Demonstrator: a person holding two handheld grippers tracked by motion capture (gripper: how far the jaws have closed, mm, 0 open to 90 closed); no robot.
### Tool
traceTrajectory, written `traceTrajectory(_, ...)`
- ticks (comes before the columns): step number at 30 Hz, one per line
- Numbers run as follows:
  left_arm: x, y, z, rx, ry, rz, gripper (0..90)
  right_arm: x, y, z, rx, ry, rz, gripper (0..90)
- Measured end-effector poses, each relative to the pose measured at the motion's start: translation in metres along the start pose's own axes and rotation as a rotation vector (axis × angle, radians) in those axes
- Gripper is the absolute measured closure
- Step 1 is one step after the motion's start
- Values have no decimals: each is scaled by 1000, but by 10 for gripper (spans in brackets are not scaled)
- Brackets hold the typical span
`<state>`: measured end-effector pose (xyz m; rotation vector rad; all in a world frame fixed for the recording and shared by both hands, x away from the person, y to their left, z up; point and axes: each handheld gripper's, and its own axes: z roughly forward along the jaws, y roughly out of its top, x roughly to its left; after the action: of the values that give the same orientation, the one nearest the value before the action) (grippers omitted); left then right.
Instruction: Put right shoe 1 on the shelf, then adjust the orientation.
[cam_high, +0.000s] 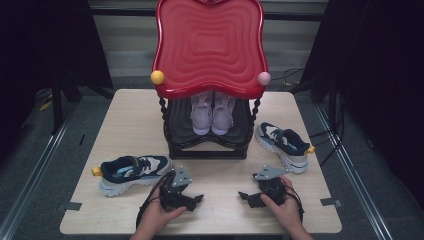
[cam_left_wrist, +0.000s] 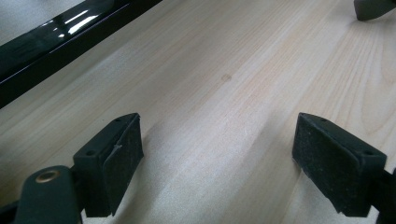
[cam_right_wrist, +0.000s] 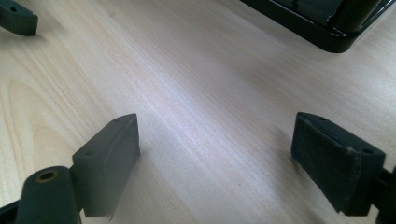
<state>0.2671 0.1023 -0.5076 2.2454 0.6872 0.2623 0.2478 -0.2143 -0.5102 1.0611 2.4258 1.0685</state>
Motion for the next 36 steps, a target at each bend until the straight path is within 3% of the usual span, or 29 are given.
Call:
traceTrajectory(30,1,0,0,1,-5,-1,146,0,-1,0,6,5,-15,142)
traceTrajectory(36,3,2,-4,34,2,-1,156,0,-1,0,6,5,-13,142)
